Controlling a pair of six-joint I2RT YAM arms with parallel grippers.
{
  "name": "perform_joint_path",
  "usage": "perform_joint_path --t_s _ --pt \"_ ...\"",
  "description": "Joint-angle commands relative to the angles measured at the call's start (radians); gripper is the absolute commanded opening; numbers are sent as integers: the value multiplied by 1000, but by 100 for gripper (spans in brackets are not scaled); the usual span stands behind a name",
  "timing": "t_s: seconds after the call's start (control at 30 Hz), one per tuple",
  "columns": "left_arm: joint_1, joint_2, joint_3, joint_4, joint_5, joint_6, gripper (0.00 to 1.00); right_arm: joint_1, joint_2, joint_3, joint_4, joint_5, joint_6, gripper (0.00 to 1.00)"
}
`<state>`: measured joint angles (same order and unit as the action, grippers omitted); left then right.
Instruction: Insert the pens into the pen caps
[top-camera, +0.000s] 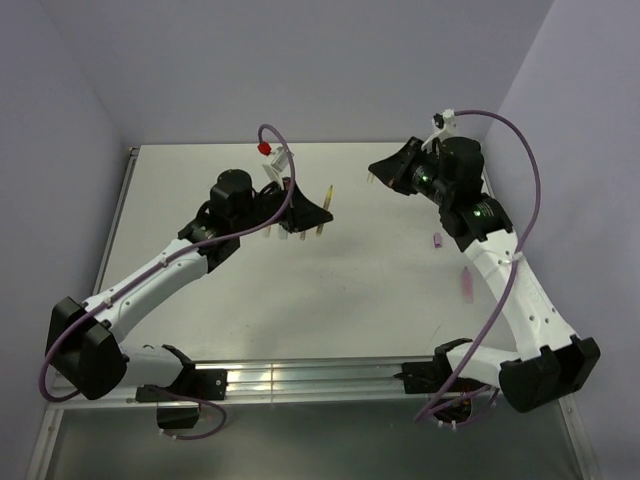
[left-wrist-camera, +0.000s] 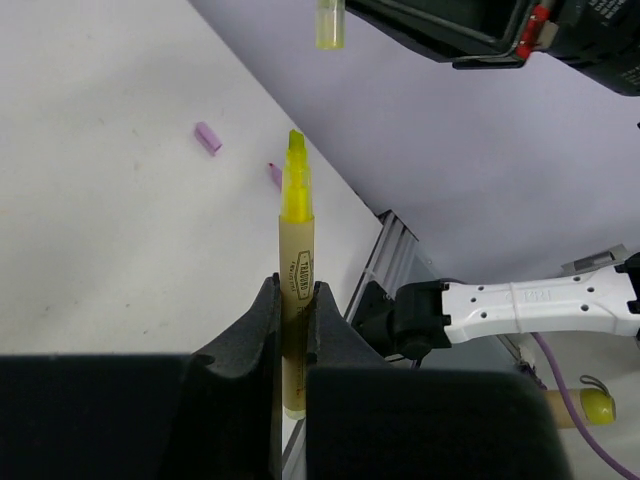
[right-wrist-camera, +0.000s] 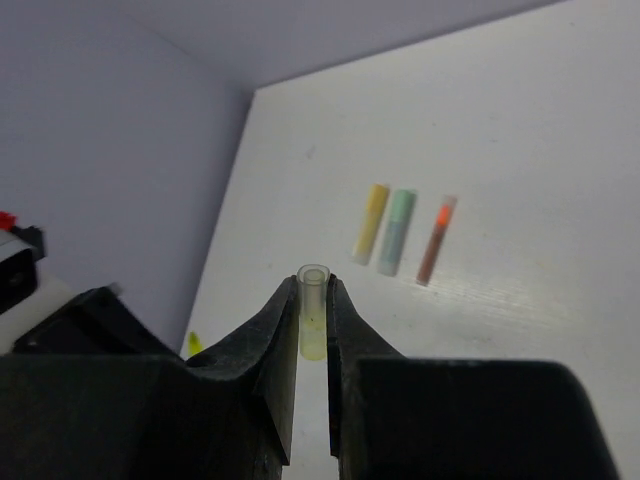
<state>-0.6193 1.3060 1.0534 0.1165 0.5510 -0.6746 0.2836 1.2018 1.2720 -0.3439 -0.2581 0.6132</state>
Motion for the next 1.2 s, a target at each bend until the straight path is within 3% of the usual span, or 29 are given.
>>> perform_joint_path --t_s 0.0,0.33,1.17 --pt "-37 30 77 75 -48 13 0 11 -68 -26 112 -66 103 0" --pt "-77 68 -4 196 -31 1 0 89 -85 -125 244 -58 122 0" --pt "-103 79 10 130 -48 50 1 103 -76 -145 260 -56 122 0"
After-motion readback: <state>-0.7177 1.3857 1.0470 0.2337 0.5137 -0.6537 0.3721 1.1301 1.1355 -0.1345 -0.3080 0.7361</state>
